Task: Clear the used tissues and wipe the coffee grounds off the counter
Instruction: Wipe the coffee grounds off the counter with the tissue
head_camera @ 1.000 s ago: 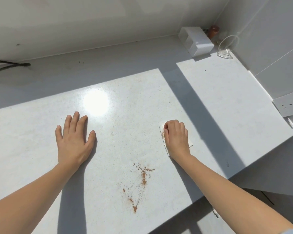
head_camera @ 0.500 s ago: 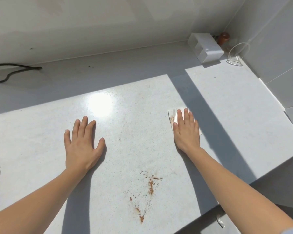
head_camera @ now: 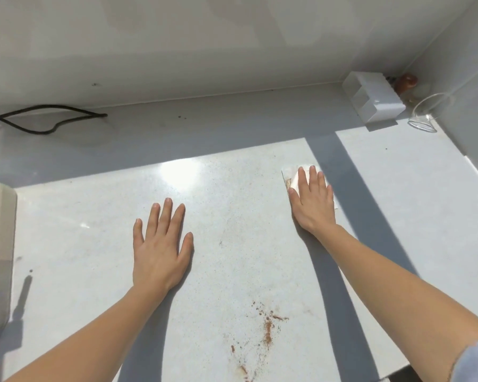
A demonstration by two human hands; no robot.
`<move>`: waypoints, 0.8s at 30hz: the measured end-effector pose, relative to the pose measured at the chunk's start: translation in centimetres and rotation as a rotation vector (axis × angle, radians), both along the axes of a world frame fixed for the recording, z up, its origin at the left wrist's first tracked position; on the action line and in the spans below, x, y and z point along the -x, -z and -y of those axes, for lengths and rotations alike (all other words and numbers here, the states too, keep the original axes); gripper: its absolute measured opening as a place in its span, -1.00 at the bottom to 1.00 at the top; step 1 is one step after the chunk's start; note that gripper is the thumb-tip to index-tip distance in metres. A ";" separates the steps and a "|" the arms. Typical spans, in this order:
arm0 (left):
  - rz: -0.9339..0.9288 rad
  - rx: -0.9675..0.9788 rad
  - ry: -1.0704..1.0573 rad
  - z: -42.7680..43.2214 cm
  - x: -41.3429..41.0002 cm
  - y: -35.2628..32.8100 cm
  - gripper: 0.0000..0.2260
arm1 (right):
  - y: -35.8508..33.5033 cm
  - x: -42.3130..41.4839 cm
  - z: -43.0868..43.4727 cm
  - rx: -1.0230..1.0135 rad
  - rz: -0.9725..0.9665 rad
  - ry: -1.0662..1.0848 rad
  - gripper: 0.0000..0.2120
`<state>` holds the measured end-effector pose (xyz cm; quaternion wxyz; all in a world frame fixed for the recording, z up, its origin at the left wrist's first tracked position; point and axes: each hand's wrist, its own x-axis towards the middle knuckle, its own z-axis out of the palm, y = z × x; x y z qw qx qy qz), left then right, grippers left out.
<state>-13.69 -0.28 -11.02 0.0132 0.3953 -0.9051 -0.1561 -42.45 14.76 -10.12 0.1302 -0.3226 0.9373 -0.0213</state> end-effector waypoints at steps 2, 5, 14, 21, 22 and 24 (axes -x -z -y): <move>0.004 0.005 -0.010 0.1 0.0 0.2 -0.47 | 0.2 -0.2 2.6 0.010 0.015 -0.091 -0.45; 0.004 0.005 -0.017 0.1 0.0 0.4 -0.50 | 0.4 -3.1 5.8 0.035 0.040 -0.346 -0.45; -0.038 -0.005 -0.024 0.2 -0.2 0.4 -0.51 | 0.0 -15.5 0.3 0.056 0.168 -0.847 -0.48; -0.059 -0.027 -0.031 0.1 -0.1 0.1 -0.50 | -0.1 -13.7 -2.2 0.050 0.145 -0.667 -0.44; -0.055 -0.028 -0.033 0.0 -0.1 0.0 -0.50 | -0.1 -12.2 -1.7 0.053 0.123 -0.572 -0.44; -0.047 -0.024 -0.033 -0.1 -0.1 0.0 -0.50 | 0.2 -8.7 -0.3 0.052 0.074 -0.384 -0.44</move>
